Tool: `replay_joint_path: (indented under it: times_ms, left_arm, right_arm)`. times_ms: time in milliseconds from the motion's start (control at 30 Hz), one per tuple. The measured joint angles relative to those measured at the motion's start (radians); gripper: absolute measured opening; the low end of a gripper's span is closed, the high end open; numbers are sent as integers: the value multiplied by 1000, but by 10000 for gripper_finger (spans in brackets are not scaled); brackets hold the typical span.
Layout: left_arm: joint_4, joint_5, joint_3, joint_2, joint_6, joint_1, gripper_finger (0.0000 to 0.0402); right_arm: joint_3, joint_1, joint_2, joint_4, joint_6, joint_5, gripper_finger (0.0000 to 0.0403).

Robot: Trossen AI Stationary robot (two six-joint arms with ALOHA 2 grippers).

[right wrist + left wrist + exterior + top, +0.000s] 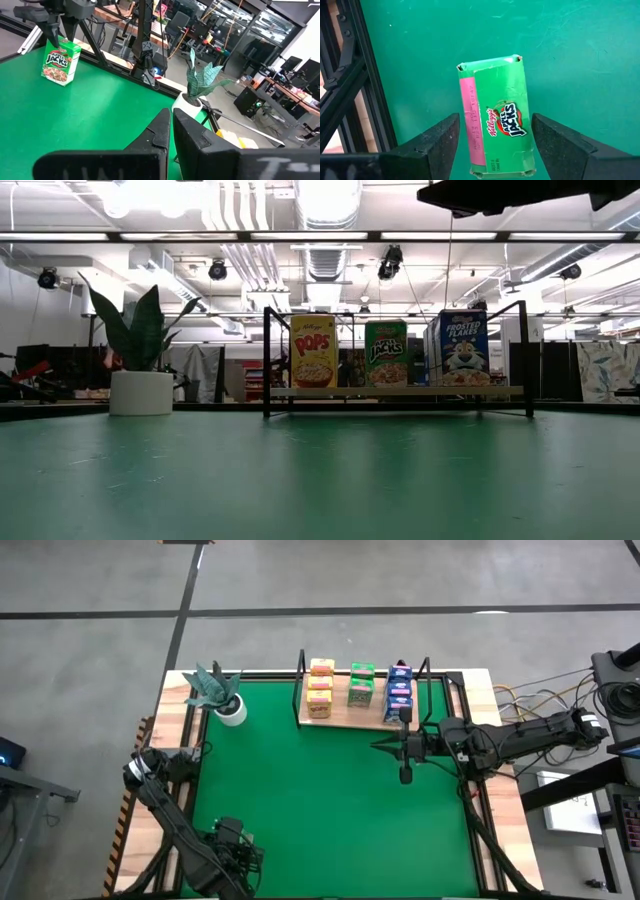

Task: Stack cereal on shelf
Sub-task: Put the green cereal box on the shelf

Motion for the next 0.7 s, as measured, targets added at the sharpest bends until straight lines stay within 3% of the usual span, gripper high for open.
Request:
replay_joint_path:
  times_ms: [533, 700]
  left_arm:
    - [0, 0, 0, 0, 0, 0, 230]
    - [0, 0, 0, 0, 0, 0, 207]
  right_arm:
    - [0, 0, 0, -7, 0, 0, 12]
    - [0, 0, 0, -17, -1, 0, 12]
